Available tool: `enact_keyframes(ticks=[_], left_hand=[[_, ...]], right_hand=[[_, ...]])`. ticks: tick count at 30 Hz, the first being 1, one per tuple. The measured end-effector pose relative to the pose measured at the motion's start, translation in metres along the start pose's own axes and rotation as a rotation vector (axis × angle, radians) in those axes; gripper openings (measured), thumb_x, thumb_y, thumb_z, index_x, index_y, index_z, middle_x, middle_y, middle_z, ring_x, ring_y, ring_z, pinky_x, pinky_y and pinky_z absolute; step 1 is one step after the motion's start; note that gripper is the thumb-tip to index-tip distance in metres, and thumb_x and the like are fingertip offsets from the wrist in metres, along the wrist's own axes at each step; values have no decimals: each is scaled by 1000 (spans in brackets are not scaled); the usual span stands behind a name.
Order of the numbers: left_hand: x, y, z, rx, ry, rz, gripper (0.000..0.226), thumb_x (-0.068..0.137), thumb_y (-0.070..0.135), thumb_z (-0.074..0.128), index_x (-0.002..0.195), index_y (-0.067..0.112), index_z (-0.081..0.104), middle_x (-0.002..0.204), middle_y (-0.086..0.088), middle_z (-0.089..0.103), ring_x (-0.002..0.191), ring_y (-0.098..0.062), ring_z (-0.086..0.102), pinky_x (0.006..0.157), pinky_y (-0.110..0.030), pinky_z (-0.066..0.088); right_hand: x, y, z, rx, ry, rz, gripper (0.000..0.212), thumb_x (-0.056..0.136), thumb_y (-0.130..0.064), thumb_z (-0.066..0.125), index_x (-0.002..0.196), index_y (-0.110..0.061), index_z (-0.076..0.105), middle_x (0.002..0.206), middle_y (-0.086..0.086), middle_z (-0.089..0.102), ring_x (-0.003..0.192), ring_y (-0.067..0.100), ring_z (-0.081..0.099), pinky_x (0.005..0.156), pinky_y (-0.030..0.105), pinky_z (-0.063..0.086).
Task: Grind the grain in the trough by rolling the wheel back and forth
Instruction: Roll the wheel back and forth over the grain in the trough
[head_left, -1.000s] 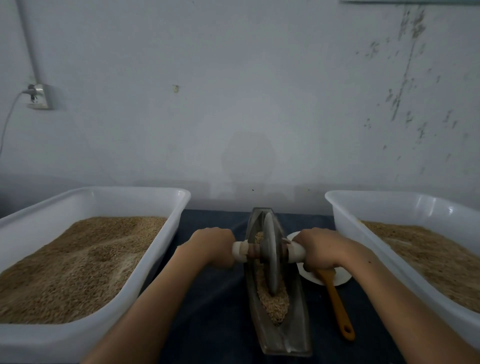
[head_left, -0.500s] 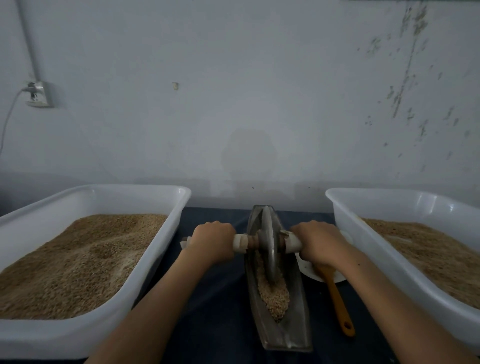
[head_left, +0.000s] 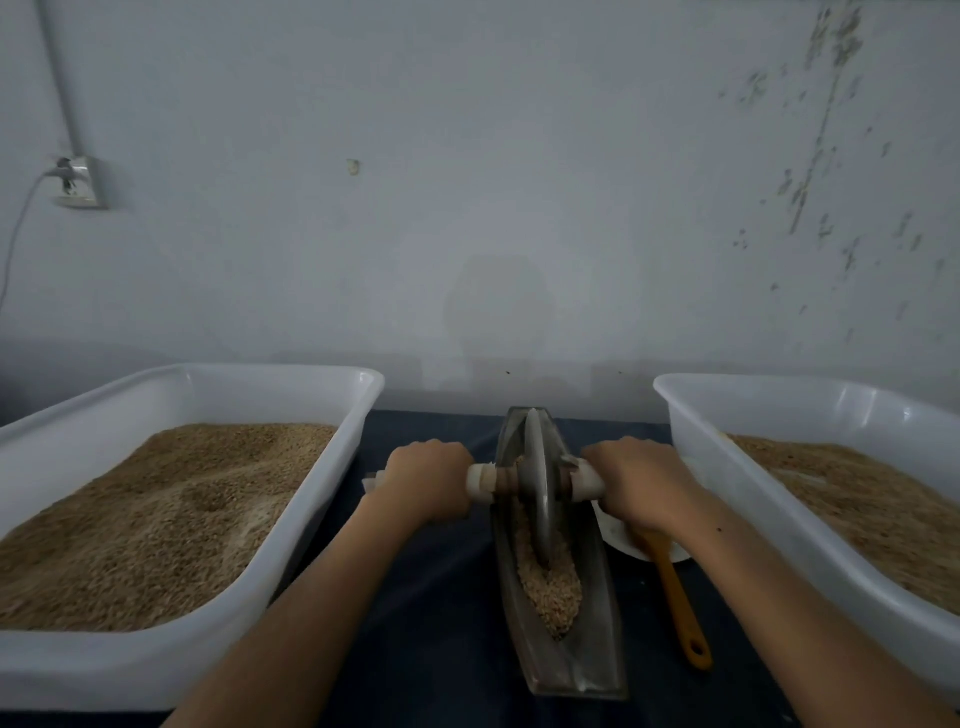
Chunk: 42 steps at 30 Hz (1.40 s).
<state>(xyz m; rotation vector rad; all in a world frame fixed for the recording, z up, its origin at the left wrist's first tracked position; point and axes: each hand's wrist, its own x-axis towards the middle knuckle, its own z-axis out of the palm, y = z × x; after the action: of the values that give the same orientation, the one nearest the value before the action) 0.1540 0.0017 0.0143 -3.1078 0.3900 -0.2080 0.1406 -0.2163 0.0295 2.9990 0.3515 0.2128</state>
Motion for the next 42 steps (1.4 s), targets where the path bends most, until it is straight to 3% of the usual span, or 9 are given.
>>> enact_keyframes(ticks=[5,13,17,21,26,29,33,37,42], left_hand=[[-2,3,3,15,144,-16,16,86,28,60,100,22,57,97,2,63,78,-13,51,69,-29,37],[-6,7,-14,37,-168,-9,33,82,27,68,111,15,58,96,-1,61,89,-19,59,80,-32,48],[-6,9,-18,14,-250,6,35,81,27,68,113,14,58,98,-3,64,90,-20,61,83,-33,50],[-7,9,-13,35,-122,5,27,82,27,67,105,16,59,85,3,55,79,-16,54,72,-30,44],[-5,9,-3,58,102,-9,14,88,25,57,101,19,57,97,0,63,84,-17,58,71,-29,41],[-5,10,-1,61,154,-15,14,89,25,56,102,20,55,98,0,63,88,-18,59,70,-29,38],[-4,9,-4,87,67,-13,20,87,26,60,104,18,58,99,-1,63,80,-15,53,70,-29,39],[-5,7,-10,27,-128,0,32,82,28,68,110,17,58,93,1,59,82,-15,54,74,-29,43],[-5,7,-15,5,-225,17,33,80,30,70,109,17,59,89,2,57,82,-16,56,74,-30,44]], right_hand=[[1,0,6,21,85,15,18,90,-16,55,105,-26,56,104,0,64,96,21,61,72,29,40],[-2,8,-9,120,-318,19,38,84,-17,67,120,-22,57,108,1,62,98,18,60,84,31,50],[-3,12,-8,204,-416,25,30,83,-15,68,108,-25,56,98,-3,57,94,16,57,77,27,45],[0,10,-4,162,-326,8,24,83,-17,67,104,-26,57,94,-4,59,88,14,58,74,27,45],[1,5,5,63,30,-1,18,86,-17,58,86,-31,47,99,-2,64,89,18,60,70,29,40],[0,4,8,75,89,11,19,87,-16,56,83,-31,45,96,-2,63,91,20,61,71,30,40],[-1,4,0,47,-54,12,15,86,-17,60,95,-27,53,103,0,64,93,19,60,72,30,40],[-3,5,-12,82,-286,21,38,84,-18,67,120,-21,57,109,3,63,94,18,60,77,29,47],[-6,8,-14,167,-410,51,37,85,-16,66,121,-13,57,110,8,62,99,22,61,86,32,51]])
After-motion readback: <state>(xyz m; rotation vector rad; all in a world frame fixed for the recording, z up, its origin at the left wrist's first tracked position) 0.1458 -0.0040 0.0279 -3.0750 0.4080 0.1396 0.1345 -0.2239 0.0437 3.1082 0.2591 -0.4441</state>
